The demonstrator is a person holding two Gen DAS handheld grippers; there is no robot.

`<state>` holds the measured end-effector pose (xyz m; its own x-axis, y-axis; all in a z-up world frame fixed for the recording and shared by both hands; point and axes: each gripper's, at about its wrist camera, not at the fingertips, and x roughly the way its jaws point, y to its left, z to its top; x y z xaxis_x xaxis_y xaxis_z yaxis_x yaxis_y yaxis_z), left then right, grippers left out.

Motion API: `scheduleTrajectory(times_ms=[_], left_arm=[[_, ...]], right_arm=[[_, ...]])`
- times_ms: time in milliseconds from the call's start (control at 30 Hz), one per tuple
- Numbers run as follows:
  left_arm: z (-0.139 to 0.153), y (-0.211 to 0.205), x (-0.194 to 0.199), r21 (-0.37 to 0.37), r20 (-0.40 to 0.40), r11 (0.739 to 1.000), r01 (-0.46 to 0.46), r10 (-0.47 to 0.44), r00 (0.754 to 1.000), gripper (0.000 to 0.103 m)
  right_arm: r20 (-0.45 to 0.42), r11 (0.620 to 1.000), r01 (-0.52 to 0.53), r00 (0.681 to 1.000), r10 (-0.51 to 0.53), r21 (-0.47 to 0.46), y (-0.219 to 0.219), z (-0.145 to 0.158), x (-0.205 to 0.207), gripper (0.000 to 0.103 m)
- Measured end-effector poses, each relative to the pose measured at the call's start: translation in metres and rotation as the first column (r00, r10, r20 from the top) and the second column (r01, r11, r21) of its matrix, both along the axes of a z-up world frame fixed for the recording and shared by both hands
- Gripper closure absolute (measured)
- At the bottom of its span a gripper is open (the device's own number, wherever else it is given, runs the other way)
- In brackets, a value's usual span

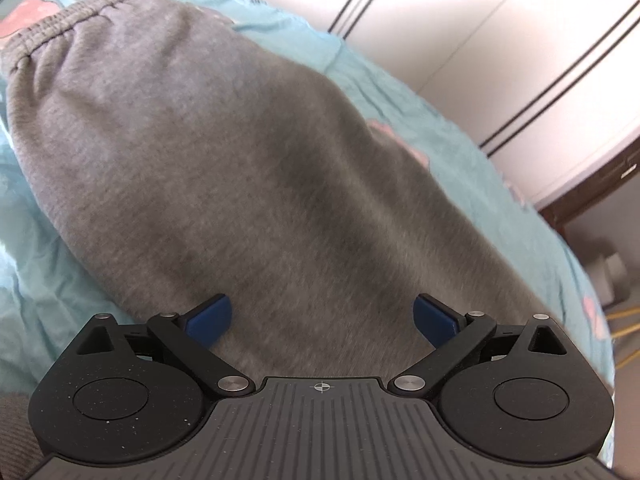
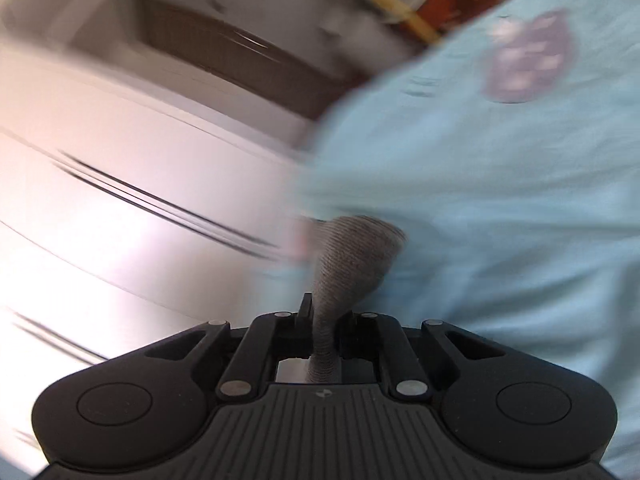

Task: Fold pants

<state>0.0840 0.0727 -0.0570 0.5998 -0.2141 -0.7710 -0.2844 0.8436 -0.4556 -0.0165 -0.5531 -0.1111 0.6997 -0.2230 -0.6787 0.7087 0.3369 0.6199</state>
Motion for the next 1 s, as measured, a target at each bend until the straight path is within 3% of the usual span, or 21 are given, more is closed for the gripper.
scheduleTrajectory(times_ms=[33,67,133,233,333,367,433,533,567,633,767,833,900,1000], left_arm=[[0.001,0.002,0.0,0.004,0.003,1.0,-0.009,0.009,1.0,0.003],[0.002,0.003,0.0,0.009,0.006,1.0,-0.015,0.015,1.0,0.003],[0.008,0.006,0.007,0.025,0.014,1.0,-0.003,0.003,1.0,0.003],[0.023,0.009,0.025,0.154,0.071,0.988,0.01,-0.021,0.997,0.003],[0.03,0.01,0.049,0.302,0.084,0.953,0.027,-0.055,0.995,0.004],[0.032,0.011,0.057,0.331,0.085,0.943,0.029,-0.061,0.995,0.009],[0.034,0.015,0.066,0.296,0.118,0.954,0.045,-0.084,0.989,0.011],[0.029,0.021,0.086,0.15,0.143,0.984,0.095,-0.116,0.983,0.01],[0.025,0.02,0.093,0.156,0.127,0.983,0.092,-0.112,0.986,0.011],[0.019,0.011,0.107,0.242,0.108,0.965,0.098,-0.127,0.986,0.013],[-0.008,0.001,0.132,0.416,0.01,0.901,0.122,-0.139,0.99,0.043],[-0.011,0.006,0.136,0.452,0.035,0.886,0.104,-0.134,0.99,0.059],[-0.006,0.015,0.141,0.49,0.04,0.869,0.072,-0.105,0.994,0.085],[0.0,0.037,0.148,0.587,0.038,0.808,-0.045,0.028,0.999,0.086]], right_arm=[[-0.051,1.0,-0.007,0.999,0.008,0.019,-0.001,-0.013,0.001,0.093],[0.02,1.0,0.014,1.0,-0.015,0.027,0.0,-0.017,-0.009,0.094],[0.08,0.994,0.052,0.995,-0.06,0.098,-0.003,-0.022,-0.019,0.094],[0.1,0.989,0.06,0.992,-0.074,0.134,-0.005,-0.024,-0.022,0.093],[0.075,0.991,0.057,0.995,-0.066,0.119,-0.004,-0.02,-0.021,0.093],[0.07,0.992,0.058,0.995,-0.066,0.116,-0.004,-0.019,-0.02,0.093],[0.069,0.991,0.067,0.995,-0.076,0.118,-0.004,-0.019,-0.019,0.093],[0.058,0.991,0.071,0.995,-0.078,0.114,-0.005,-0.021,-0.016,0.093],[0.052,0.992,0.07,0.996,-0.076,0.11,-0.005,-0.021,-0.017,0.093],[0.041,0.992,0.073,0.996,-0.077,0.103,-0.005,-0.022,-0.012,0.093],[0.019,0.993,0.082,0.996,-0.084,0.088,-0.002,-0.019,-0.006,0.093],[0.009,0.993,0.084,0.996,-0.085,0.083,-0.001,-0.017,-0.004,0.092],[0.004,0.993,0.082,0.997,-0.083,0.08,0.0,-0.016,-0.003,0.092],[0.006,0.993,0.083,0.996,-0.084,0.082,0.001,-0.016,-0.003,0.092]])
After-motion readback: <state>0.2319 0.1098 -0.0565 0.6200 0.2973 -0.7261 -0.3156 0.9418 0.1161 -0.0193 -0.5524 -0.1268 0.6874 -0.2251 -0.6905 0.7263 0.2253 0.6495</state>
